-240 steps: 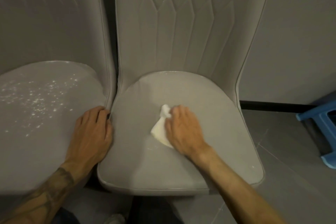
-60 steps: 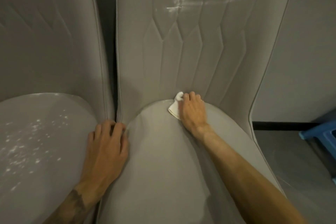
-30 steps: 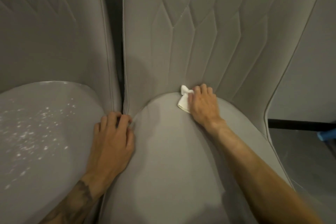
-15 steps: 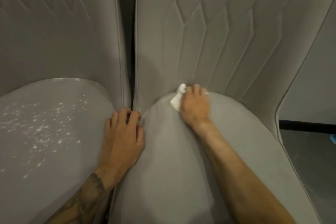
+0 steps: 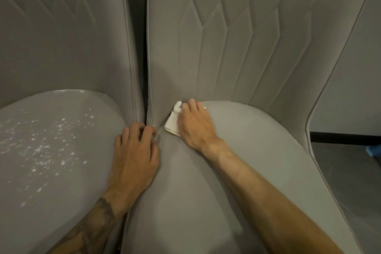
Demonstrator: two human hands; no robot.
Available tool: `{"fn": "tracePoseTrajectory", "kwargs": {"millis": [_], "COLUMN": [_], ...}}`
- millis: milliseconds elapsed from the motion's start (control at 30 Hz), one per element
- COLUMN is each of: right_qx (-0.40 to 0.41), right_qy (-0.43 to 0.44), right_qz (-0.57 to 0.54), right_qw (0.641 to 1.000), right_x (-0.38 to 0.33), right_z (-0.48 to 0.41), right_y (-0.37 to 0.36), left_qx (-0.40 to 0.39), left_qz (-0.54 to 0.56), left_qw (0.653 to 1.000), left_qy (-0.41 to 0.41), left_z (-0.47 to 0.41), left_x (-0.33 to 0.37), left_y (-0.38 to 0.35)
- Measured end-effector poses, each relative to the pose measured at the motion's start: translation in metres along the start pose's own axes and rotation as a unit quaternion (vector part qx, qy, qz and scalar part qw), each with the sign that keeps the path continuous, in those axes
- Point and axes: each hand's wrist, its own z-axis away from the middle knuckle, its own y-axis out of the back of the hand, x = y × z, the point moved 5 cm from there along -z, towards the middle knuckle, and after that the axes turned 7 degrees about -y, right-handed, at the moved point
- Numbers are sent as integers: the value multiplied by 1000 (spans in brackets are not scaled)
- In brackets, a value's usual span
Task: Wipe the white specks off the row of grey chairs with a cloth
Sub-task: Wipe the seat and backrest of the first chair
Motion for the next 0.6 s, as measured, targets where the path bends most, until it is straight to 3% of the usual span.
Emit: {"fn": "tracePoseTrajectory", "kwargs": {"millis": [167, 300, 433, 500, 600], "right_qx": [5, -8, -15, -12, -2], "right_qy": [-110, -21, 63, 56, -26], "right_qz": [41, -14, -49, -44, -37], "right_qw": [993, 1000, 997, 997, 999], "right_x": [40, -32, -35, -23, -9], "right_z": [-9, 15, 31, 25, 10], "right_y": [8, -3, 5, 7, 6], "left_qx": [-9, -17, 4, 19, 19], "left_qz": [5, -10, -1, -4, -9], "left_qw": [1000, 1000, 1000, 1000, 1000], "left_qy": [8, 9, 5, -8, -12], "left_z": [0, -2, -1, -1, -1], "left_x": [2, 3, 0, 0, 1], "left_y": [2, 3, 2, 2, 2]}}
